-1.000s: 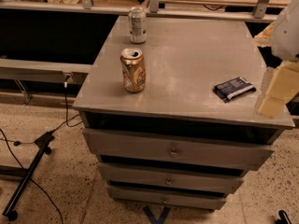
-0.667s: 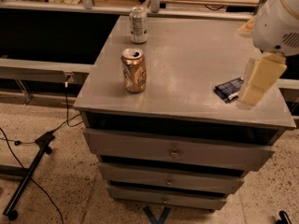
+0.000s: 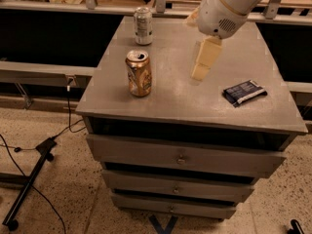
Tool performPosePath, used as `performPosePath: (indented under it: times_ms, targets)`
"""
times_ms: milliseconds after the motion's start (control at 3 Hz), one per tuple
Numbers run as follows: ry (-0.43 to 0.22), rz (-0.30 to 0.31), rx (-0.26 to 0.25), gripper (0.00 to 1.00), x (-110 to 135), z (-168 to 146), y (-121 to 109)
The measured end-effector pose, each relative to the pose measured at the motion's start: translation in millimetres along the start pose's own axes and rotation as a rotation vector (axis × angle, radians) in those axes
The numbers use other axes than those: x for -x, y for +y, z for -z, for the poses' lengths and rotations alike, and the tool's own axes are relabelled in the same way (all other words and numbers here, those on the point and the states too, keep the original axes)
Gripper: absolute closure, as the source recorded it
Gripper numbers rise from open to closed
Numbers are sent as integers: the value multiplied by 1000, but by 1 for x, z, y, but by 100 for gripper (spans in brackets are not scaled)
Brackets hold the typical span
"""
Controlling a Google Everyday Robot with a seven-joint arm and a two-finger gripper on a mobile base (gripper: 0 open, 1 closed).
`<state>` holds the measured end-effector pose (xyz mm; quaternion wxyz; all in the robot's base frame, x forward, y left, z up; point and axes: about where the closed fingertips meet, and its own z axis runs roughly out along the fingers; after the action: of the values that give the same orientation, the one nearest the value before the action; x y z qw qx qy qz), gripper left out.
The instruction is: Knock orange can over
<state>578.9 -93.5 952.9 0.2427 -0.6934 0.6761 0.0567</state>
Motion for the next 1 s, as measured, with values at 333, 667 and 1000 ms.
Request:
performPosePath:
  times_ms: [333, 667, 1000]
  targets:
    - [0, 0, 0, 0, 0, 0, 0]
    - [-120, 5, 31, 0, 8, -13, -6]
    - [-324, -6, 86, 0, 28, -41, -23]
